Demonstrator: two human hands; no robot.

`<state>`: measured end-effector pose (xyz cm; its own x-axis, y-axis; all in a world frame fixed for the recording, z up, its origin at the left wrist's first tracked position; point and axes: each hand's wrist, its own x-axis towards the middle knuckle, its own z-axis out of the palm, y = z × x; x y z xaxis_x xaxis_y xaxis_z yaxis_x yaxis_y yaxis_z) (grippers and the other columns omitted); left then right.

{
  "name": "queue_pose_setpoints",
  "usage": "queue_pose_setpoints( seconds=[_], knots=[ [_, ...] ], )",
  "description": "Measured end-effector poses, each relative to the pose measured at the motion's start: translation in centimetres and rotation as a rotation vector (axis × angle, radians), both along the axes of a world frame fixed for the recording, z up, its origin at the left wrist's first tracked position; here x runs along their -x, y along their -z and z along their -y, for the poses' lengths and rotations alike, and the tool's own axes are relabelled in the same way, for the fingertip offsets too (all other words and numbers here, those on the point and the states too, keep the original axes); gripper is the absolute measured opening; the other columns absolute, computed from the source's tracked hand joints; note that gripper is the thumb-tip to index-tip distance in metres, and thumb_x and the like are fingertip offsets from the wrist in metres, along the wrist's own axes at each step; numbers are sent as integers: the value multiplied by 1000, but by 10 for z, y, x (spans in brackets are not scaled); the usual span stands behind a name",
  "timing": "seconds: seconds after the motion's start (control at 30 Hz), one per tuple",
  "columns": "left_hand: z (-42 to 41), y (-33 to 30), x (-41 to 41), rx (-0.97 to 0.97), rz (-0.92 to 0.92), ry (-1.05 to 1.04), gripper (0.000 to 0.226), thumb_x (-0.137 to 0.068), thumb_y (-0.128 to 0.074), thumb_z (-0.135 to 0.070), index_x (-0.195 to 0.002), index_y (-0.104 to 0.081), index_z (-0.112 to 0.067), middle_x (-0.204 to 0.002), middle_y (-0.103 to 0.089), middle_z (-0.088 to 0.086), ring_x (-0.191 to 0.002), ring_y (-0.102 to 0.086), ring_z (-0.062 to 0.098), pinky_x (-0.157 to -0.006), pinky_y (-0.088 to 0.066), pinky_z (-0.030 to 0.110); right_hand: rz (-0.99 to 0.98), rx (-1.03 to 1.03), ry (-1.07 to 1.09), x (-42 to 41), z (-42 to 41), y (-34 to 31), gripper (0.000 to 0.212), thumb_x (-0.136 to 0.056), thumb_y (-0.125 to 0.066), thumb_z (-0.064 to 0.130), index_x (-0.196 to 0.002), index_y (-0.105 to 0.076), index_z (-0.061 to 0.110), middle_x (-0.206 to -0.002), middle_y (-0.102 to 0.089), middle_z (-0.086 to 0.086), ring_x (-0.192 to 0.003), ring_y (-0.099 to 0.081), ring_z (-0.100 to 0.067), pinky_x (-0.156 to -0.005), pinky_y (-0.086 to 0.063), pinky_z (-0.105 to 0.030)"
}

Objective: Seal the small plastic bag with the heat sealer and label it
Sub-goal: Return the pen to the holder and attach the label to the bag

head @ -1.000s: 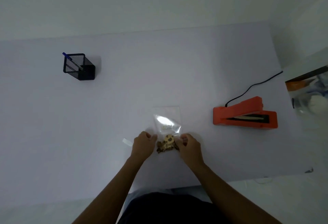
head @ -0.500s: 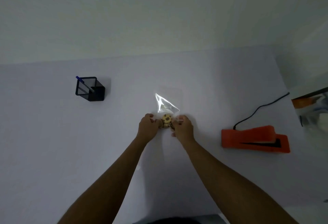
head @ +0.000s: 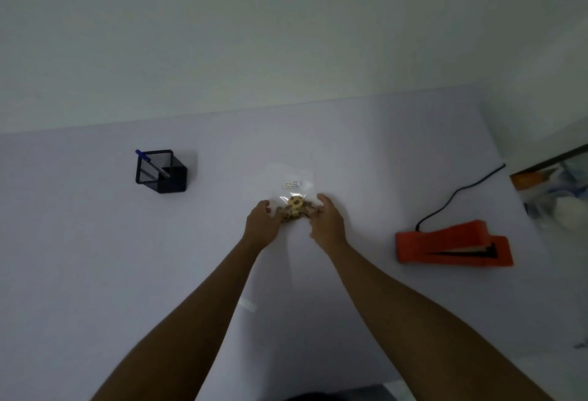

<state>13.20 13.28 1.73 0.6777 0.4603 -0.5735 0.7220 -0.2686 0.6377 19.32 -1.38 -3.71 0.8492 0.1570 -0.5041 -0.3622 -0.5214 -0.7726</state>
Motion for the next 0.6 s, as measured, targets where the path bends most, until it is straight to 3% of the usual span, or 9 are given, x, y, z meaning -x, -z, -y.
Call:
queue_pose_setpoints(
  seconds=[0.17, 0.3, 0.6],
  knots=[
    [29, -28, 23, -18, 122, 76, 46, -97, -54, -40, -131, -50, -10, -124, -61, 3, -106, -57, 18, -87, -44, 30, 78, -45, 41, 28, 31, -39, 39, -99, -56, 18, -137, -52, 25, -109, -61, 1, -99, -64, -23, -85, -59, -53],
    [72, -48, 44, 46, 183, 168, 49, -97, -48, -48, -132, -53, -13, -125, -61, 3, -109, -58, 17, -94, -46, 31, 153, -61, 84, 61, 71, -66, 31, -99, -58, 16, -128, -57, 25, -101, -60, 15, -94, -65, -16, -81, -60, -51],
    [175, -84, 35, 210, 214, 334, 45, -97, -37, -59, -103, -60, -20, -98, -62, -6, -93, -57, 14, -72, -39, 23, 188, 47, 321, 105, 204, -84, 16, -100, -56, 20, -114, -64, 22, -108, -65, 6, -102, -65, -19, -83, -61, -50]
  ],
)
